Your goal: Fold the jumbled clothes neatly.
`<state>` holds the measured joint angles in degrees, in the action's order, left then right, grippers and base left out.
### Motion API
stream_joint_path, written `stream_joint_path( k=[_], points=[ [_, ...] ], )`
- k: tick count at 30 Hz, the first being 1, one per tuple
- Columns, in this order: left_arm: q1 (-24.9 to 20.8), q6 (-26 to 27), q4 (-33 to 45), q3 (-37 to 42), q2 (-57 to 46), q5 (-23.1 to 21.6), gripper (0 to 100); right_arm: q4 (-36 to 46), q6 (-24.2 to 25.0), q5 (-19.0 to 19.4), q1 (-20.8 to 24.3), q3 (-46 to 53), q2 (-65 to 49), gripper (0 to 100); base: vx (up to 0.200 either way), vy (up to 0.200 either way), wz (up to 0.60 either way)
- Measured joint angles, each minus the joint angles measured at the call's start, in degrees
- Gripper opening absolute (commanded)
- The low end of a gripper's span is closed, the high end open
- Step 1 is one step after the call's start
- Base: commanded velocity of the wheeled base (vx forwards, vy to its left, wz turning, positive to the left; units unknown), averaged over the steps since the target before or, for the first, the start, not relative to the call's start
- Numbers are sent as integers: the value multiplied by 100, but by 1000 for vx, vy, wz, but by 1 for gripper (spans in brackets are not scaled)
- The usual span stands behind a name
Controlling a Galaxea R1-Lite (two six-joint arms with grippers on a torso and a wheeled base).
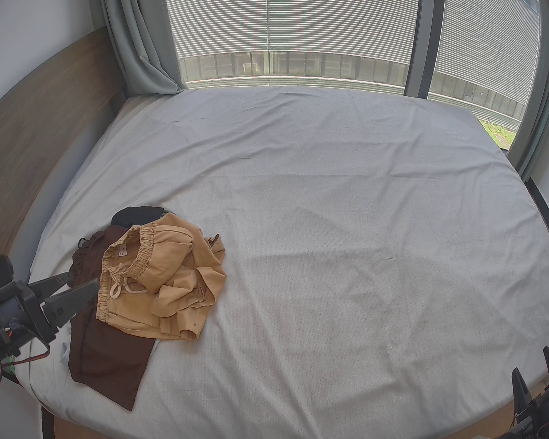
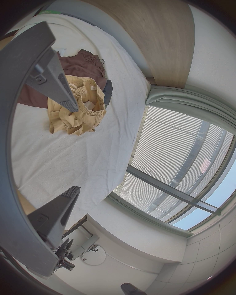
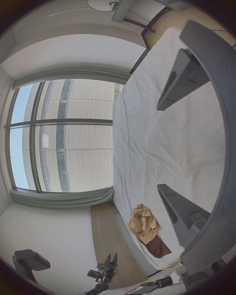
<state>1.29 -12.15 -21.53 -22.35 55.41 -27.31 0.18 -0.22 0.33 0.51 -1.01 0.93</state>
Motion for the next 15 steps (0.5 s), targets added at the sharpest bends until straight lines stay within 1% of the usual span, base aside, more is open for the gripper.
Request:
stream_joint_path(
  k=[3,6,15],
  points=[
    [138,17,-217,-6,256,-154,100,-2,-2,5,-7,0,0,100,0,0,0],
    [206,15,-332,-11,490,-204,100,0,-2,7,-11,0,0,100,0,0,0],
    [234,17,-457,-221,1129,-315,100,0,-2,10,-10,0,0,100,0,0,0]
  ],
)
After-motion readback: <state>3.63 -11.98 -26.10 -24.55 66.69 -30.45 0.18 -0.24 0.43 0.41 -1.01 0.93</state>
